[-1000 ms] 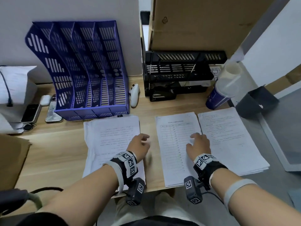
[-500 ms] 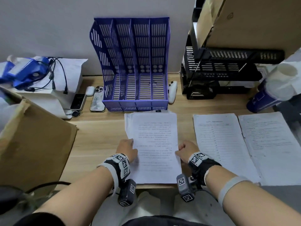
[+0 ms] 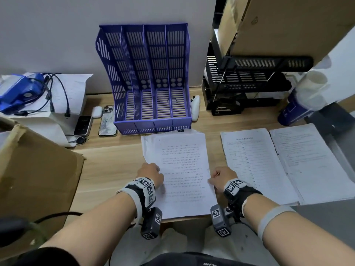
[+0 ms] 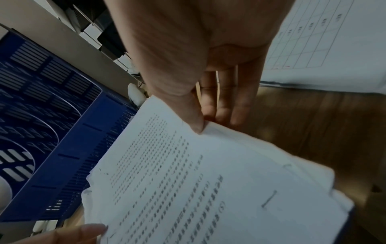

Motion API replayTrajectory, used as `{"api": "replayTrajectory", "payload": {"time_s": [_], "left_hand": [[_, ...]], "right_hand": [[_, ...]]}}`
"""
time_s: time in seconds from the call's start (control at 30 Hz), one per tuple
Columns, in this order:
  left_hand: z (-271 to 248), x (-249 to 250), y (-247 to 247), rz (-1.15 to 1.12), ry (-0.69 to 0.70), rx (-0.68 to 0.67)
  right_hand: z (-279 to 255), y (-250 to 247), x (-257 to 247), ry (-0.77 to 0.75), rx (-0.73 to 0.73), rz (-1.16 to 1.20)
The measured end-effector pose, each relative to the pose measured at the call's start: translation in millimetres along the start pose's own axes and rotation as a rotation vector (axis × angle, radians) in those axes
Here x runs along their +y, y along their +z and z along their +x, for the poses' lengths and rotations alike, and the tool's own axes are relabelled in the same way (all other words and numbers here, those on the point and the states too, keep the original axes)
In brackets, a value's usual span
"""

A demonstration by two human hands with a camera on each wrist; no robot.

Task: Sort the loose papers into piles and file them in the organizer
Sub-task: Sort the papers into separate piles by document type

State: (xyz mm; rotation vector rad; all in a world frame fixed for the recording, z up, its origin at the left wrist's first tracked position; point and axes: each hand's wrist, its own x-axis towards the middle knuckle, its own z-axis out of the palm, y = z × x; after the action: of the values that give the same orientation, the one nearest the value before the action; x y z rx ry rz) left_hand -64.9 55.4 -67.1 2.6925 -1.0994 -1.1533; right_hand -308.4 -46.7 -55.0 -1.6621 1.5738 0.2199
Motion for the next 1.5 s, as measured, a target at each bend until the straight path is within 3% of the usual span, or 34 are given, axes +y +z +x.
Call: {"api": "replayTrajectory", "payload": {"time_s": [0.1, 0.27, 0.47, 0.63, 0.7, 0.8, 0.9, 1.0, 1.07, 1.13, 1.2, 1.23, 1.27, 1.33, 1.4, 1.5], "left_hand": [[-2.2, 4.5, -0.2, -0.009, -0.004, 0.014], [-4.2, 15.6, 2.5, 0.021, 0.008, 0.015], [-10.4, 13.0, 5.3, 0.063, 0.029, 0.041], [-21.7, 26.7, -5.7, 0.039, 0.07, 0.077], [-30.0, 45.4, -14.2, -0.033, 0.176, 0.141], [-42.7, 85.1, -28.8, -0.103, 0.477, 0.256], [-50.5, 125.9, -44.7, 0.202, 0.809, 0.384], [-52.8, 159.2, -58.7, 0.55, 0.92, 0.47], [-49.0, 171.5, -66.7, 0.462, 0.829, 0.381], [-43.0, 175.3, -72.9, 0.21, 0.749, 0.272], [-38.6, 178.9, -81.6, -0.053, 0.725, 0.254], [-36.6, 179.5, -84.7, -0.21, 0.719, 0.254], [-35.9, 180.9, -86.7, -0.379, 0.698, 0.237], [-33.2, 183.6, -85.0, -0.617, 0.624, 0.189], [-26.3, 189.5, -72.9, -0.669, 0.555, 0.137], [-10.3, 200.0, -32.5, -0.665, 0.493, 0.043]], "right_hand": [[-1.1, -4.6, 4.7, 0.019, 0.036, 0.054], [-3.3, -8.2, 4.3, 0.047, -0.023, 0.12], [-3.4, -0.4, 13.6, -0.011, -0.067, 0.041], [-6.2, -12.8, 16.1, -0.084, 0.032, -0.05], [-9.0, -26.8, 11.6, -0.117, 0.105, -0.107], [-17.3, -54.0, -2.0, -0.244, 0.199, -0.217], [-31.5, -82.8, -21.1, -0.46, 0.219, -0.261], [-42.6, -108.6, -38.1, -0.65, 0.28, -0.286], [-44.7, -123.3, -45.3, -0.685, 0.354, -0.248], [-44.3, -138.0, -43.8, -0.603, 0.546, -0.22], [-39.0, -152.4, -28.7, -0.385, 0.817, -0.165], [-34.6, -158.4, -15.9, -0.253, 0.861, -0.046], [-31.6, -163.7, -2.0, -0.134, 0.802, 0.135], [-27.5, -165.4, 26.5, 0.017, 0.481, 0.517], [-27.4, -158.9, 49.3, 0.022, 0.178, 0.79], [-26.4, -146.8, 74.9, -0.075, -0.056, 0.952]]}}
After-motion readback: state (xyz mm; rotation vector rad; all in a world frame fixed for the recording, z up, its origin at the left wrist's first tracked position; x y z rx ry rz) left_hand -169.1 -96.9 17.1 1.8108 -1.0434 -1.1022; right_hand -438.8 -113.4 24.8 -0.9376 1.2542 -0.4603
